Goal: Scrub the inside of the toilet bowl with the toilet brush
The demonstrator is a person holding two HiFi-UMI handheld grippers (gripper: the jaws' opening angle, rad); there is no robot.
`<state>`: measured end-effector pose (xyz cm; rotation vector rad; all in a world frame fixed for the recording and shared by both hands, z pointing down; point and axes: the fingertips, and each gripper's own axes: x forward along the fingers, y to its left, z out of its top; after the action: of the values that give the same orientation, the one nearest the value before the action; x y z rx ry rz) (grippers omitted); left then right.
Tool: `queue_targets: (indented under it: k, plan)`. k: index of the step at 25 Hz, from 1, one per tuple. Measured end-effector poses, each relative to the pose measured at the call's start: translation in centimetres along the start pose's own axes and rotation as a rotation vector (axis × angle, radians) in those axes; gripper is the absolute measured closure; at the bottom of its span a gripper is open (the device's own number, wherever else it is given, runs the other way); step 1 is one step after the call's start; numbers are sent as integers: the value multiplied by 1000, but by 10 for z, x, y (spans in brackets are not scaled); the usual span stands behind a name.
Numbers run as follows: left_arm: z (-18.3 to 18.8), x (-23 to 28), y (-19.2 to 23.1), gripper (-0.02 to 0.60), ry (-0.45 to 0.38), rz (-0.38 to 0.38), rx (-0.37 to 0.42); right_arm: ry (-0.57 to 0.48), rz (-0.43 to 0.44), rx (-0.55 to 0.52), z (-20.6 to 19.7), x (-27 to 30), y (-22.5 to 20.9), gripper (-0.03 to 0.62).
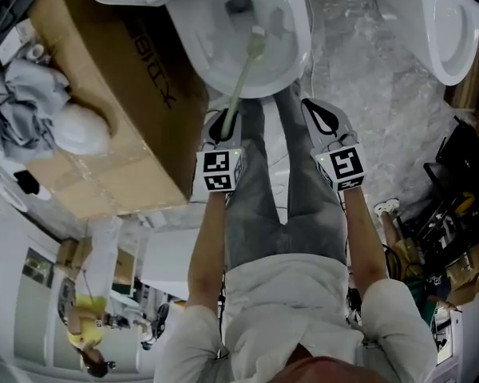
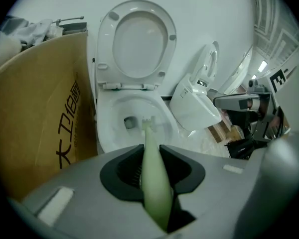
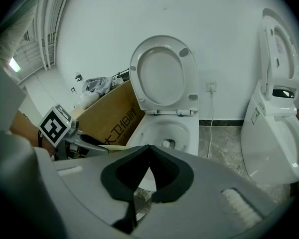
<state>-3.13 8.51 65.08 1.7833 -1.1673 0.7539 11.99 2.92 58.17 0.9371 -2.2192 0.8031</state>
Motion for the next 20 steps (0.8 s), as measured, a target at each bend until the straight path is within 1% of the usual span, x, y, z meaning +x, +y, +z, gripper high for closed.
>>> queue_targets:
  k: [9,12,17,20]
  plan:
    - [-26,25,8,466,65,33,-47,102,29,-11,-42,32,-3,591]
    - [-36,30,8,466,99,37,-75,105,49,-5,-44,39,1,591]
    - [-48,41,6,466,149,19,-170,100,71,-3,-41,43,3,591]
    - [-51,46,1,465,169,12,-195,107,72,-1,-43,44,1,591]
